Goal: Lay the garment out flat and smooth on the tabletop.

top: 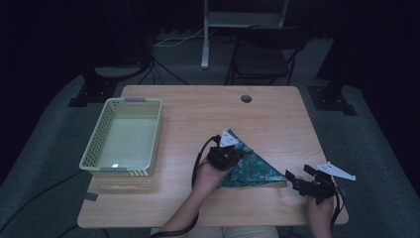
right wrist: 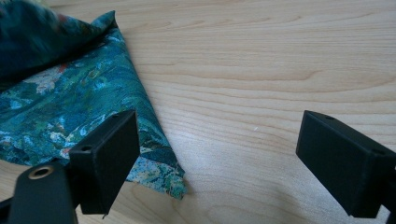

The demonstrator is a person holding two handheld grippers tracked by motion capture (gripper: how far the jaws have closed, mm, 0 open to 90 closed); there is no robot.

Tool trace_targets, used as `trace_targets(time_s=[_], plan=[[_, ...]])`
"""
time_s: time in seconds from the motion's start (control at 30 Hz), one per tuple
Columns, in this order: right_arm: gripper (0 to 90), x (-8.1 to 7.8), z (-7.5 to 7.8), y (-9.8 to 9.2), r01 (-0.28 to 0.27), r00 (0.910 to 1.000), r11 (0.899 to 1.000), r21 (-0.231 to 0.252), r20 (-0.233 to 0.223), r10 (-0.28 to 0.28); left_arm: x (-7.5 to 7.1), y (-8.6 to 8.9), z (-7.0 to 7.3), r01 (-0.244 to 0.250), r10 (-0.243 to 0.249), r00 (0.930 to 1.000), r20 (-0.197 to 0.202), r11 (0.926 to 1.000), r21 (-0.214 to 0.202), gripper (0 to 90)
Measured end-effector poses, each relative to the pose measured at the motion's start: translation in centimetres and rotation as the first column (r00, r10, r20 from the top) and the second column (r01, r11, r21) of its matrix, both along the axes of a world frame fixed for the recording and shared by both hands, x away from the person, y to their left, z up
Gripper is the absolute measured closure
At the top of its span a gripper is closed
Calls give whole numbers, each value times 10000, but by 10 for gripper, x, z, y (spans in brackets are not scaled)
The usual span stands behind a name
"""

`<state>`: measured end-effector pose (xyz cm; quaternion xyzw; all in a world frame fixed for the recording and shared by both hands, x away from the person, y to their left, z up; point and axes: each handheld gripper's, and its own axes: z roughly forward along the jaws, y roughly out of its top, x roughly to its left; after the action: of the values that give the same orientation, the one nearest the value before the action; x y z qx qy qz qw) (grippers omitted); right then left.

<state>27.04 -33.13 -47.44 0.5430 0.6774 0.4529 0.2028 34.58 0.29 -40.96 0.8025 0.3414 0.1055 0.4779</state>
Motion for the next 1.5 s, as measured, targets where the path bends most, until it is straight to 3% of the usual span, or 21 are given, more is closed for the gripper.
trace_targets(time_s=[0.2, 0.3, 0.43, 0.47, 0.57, 0.67, 0.77, 0.87, 0.93, 1.0, 1.1, 1.17, 1.23, 1.33, 1.4, 1.5], plan=[[130, 0, 0, 1, 4, 10000, 10000, -22, -1, -5, 10, 31, 0, -776, 775, 9970, -62, 9969, -148, 867], [130, 0, 0, 1, -1, 10000, 10000, -45, -8, 1, 17, 48, -5, -1362, 1358, 9905, -209, 9905, -201, 867], [130, 0, 0, 1, -8, 10000, 10000, -66, -28, 8, 27, 70, -12, -2193, 2183, 9750, -421, 9754, -215, 866], [130, 1, 0, 2, -7, 10000, 10000, -78, -35, 7, 29, 74, -14, -2547, 2542, 9665, -339, 9670, -99, 866], [130, 1, 0, 1, -12, 10000, 10000, -85, -45, 11, 34, 88, -22, -2979, 2960, 9528, -670, 9544, -196, 865], [130, 1, 0, 2, -36, 10000, 9999, -97, -67, 35, 38, 98, -31, -3118, 3088, 9454, -1040, 9501, -136, 857], [130, 1, 0, 2, -51, 10000, 9999, -134, -84, 50, 40, 104, -36, -3331, 3280, 9351, -1343, 9427, -171, 678], [130, 1, 0, 2, -26, 10000, 9999, -138, -66, 25, 39, 110, -36, -3904, 3877, 9161, -1022, 9206, -70, 506], [130, 1, 0, 2, -37, 10000, 9999, -106, -73, 36, 37, 114, -34, -4386, 4355, 8965, -812, 8983, -252, 458], [130, 1, 0, 2, -24, 10000, 9999, -122, -68, 23, 35, 117, -31, -4524, 4484, 8907, -751, 8905, -486, 447], [130, 1, -1, 3, -60, 9999, 9999, -142, -120, 58, 30, 118, -27, -4166, 4089, 9077, -943, 9049, -869, 447], [130, 1, -1, 2, -141, 9998, 9998, -117, -123, 139, 25, 118, -25, -3789, 3685, 9234, -1077, 9199, -1009, 426], [130, 2, -1, 2, -227, 9996, 9997, -24, -153, 227, 18, 118, -23, -3497, 3409, 9356, -917, 9307, -1074, 401], [135, 2, 0, 1, -485, 9986, 9988, 98, -198, 487, 7, 122, -21, -3117, 3001, 9495, -915, 9355, -1663, 319], [139, 1, 0, 2, -652, 9977, 9978, 70, -180, 653, -1, 125, -21, -2597, 2493, 9655, -751, 9428, -2091, 302], [140, 2, 1, 5, -748, 9970, 9971, -160, -187, 745, -9, 126, -23, -2197, 2123, 9755, -583, 9557, -1957, 196]])
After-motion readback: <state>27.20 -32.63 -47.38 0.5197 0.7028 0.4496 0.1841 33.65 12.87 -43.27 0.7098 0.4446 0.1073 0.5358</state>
